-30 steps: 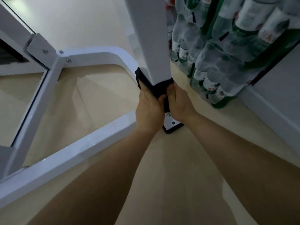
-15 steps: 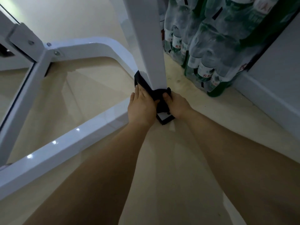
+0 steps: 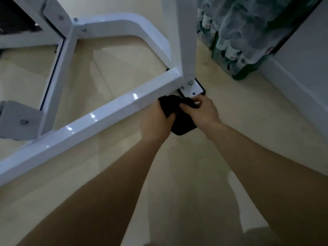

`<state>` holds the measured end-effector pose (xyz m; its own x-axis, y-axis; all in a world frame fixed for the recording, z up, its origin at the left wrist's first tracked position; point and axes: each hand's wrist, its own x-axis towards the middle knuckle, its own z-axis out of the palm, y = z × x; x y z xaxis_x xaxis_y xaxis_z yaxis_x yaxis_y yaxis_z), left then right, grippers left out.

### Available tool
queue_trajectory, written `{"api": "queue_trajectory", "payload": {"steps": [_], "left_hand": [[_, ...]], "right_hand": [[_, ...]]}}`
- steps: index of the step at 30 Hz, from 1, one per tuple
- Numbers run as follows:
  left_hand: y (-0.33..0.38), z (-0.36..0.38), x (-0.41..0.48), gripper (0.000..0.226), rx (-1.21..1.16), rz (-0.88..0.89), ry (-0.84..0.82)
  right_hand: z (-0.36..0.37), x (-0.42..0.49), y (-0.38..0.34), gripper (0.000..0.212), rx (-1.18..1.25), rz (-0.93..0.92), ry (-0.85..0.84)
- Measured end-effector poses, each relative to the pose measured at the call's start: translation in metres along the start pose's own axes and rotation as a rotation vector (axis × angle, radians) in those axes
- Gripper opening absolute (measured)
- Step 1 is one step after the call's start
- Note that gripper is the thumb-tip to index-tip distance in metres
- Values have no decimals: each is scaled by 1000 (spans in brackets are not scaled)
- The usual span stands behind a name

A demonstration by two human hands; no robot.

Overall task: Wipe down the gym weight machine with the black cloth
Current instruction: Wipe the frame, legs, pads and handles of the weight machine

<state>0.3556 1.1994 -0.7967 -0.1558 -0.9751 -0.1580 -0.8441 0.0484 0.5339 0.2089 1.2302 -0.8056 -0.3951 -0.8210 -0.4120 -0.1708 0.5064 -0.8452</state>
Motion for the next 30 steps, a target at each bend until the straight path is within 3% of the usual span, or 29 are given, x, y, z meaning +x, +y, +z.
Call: {"api": "queue_trajectory", "payload": {"steps": [5,12,19,23,30], "left_hand": [[8,-49,-112,46,48,-65,-111],[45,-154,-254,31,18,-58,-256],[77,-281,-378,28,-41,51,-315],[87,-353,-462,31,-31,41,-308],[101,-483,-602,14,35,6,-299]], "right_hand": [[-21,-118,-3,29,-47,68,-57],[-55,-287,-49,29,-98,145,9],[-101,-451,-109,35,-86,170,74],[-125,-559,-151,29,-128,175,90],[-174,-734,-219,16,-221,147,19]]}}
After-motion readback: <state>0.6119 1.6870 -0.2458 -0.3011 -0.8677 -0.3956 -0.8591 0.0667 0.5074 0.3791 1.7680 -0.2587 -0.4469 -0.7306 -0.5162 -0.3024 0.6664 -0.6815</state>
